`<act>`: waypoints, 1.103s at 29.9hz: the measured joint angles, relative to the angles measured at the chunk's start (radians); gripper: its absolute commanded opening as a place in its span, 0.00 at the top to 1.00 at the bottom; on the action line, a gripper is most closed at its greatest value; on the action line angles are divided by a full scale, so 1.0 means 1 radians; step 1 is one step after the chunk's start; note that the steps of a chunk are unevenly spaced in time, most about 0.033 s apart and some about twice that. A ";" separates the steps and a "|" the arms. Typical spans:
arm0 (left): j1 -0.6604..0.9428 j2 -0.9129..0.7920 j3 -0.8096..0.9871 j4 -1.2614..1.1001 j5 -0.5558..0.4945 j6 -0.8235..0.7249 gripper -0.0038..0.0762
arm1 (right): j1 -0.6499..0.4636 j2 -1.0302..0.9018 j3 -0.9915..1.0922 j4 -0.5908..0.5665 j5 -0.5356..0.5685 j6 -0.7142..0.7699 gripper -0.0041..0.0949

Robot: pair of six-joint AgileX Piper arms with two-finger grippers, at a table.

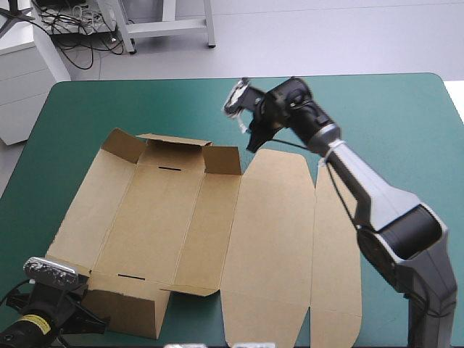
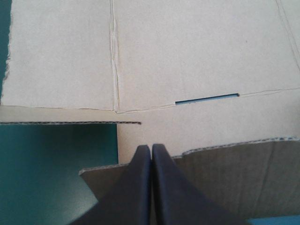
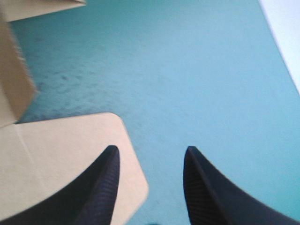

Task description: Fold the box

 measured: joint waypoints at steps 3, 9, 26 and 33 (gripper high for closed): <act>0.000 0.000 0.000 0.000 0.000 0.000 0.96 | -0.097 -0.099 0.000 -0.004 0.031 0.105 0.67; 0.000 0.000 0.000 0.000 0.000 0.000 0.96 | -0.282 -0.286 0.054 -0.007 0.114 0.178 0.94; 0.000 0.000 -0.001 -0.053 0.005 0.000 0.96 | -0.608 -0.850 0.815 0.171 0.186 0.331 0.98; 0.000 0.066 -0.169 -0.095 0.068 0.000 0.96 | -0.612 -1.041 1.040 0.239 0.186 0.331 0.98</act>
